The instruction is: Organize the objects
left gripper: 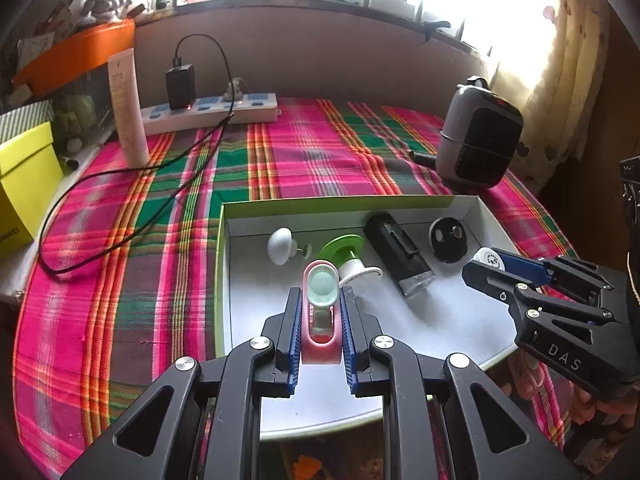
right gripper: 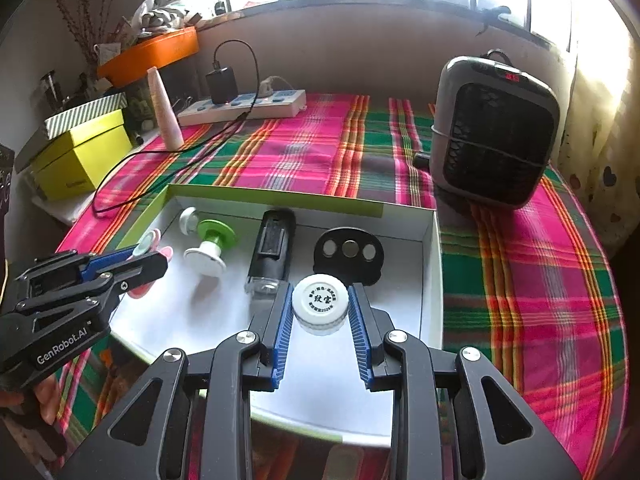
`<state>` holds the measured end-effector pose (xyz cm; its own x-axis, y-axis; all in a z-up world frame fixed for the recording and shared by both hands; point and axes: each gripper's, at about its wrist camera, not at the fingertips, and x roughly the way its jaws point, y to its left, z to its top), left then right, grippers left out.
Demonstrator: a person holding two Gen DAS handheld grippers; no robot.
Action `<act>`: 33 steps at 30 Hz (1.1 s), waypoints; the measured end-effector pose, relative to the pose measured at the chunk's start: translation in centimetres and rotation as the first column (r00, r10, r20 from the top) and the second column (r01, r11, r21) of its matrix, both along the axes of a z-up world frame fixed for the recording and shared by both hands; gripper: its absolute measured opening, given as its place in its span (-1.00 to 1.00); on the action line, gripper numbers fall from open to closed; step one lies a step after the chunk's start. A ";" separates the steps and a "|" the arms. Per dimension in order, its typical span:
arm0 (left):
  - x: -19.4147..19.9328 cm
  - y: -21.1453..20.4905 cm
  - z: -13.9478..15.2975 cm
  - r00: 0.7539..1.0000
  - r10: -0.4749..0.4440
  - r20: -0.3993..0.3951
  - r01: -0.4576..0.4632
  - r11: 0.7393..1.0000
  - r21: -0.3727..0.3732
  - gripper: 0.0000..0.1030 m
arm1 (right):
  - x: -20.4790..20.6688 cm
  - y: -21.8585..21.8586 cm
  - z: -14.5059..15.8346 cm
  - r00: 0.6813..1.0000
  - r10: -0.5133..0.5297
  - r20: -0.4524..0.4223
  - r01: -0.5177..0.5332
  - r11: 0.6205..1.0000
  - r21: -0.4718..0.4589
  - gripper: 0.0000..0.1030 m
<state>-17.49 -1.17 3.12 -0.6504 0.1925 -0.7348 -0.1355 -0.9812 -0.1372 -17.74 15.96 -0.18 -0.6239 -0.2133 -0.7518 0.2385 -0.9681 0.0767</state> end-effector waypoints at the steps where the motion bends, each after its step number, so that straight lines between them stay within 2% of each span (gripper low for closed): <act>1: -0.1 0.0 0.0 1.000 0.002 0.000 -0.002 1.000 0.003 -0.69 | -0.2 0.0 -0.1 1.000 0.001 0.005 -0.001 1.000 0.001 -0.44; 9: -1.0 -0.2 -1.0 0.999 0.016 0.029 -0.016 1.000 -0.002 -0.69 | -1.2 -0.1 -1.0 0.999 0.005 0.034 -0.005 1.000 -0.004 -0.44; 20: -1.6 0.0 -1.6 0.999 0.012 0.043 -0.011 1.000 -0.012 -0.69 | -2.2 -0.8 -1.9 0.998 0.021 0.059 -0.023 0.999 0.036 -0.44; 33: -1.7 0.3 -1.9 1.000 0.015 0.024 -0.013 0.999 -0.052 -0.69 | -2.5 -0.9 -2.0 0.999 0.023 0.032 -0.024 0.998 0.058 -0.43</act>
<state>-19.22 -0.83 1.26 -0.6342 0.1450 -0.7595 -0.1188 -0.9889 -0.0896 -20.25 15.09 -2.22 -0.5953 -0.1831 -0.7824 0.2596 -0.9653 0.0284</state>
